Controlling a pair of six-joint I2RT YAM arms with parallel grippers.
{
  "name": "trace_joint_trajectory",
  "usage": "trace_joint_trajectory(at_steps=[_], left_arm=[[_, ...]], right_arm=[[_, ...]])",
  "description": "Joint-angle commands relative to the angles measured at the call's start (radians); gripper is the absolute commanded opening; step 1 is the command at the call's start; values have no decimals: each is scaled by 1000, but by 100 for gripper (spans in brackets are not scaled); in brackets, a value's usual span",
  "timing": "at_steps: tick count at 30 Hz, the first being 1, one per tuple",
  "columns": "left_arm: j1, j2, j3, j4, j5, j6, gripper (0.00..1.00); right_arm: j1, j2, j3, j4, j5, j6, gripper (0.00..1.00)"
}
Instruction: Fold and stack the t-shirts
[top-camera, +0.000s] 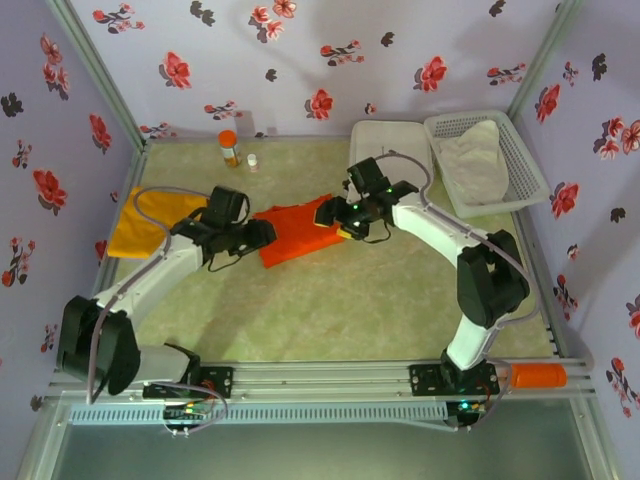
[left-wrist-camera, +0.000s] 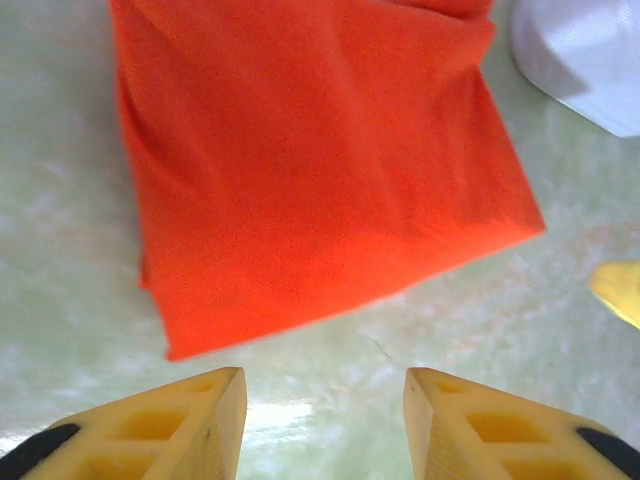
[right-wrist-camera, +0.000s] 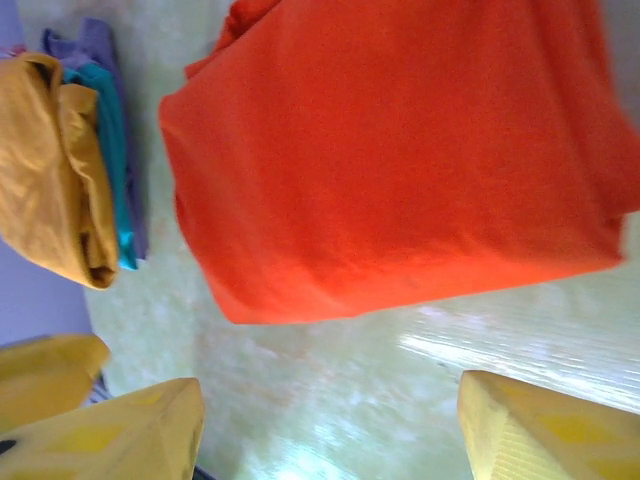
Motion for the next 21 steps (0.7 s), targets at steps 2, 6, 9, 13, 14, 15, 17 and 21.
trace_joint_trajectory(at_steps=[2, 6, 9, 13, 14, 15, 17, 21], left_arm=[[-42, 18, -40, 110, -34, -116, 47], [-52, 125, 17, 149, -29, -98, 46], [-51, 214, 62, 183, -29, -82, 46], [-52, 326, 116, 225, -4, -71, 46], [-52, 343, 128, 225, -1, -64, 46], [-52, 363, 139, 225, 0, -61, 46], [-51, 395, 155, 223, 2, -52, 45], [-51, 431, 177, 217, 1, -34, 45]], right_arm=[[3, 16, -52, 245, -40, 178, 68], [5, 91, -13, 313, -53, 233, 68], [4, 120, -15, 380, -55, 285, 68], [-3, 173, -20, 436, -67, 344, 68], [-4, 181, -24, 441, -65, 352, 68], [-6, 188, -30, 445, -62, 358, 68], [-9, 189, -43, 445, -55, 360, 68], [-16, 186, -58, 450, -43, 356, 68]])
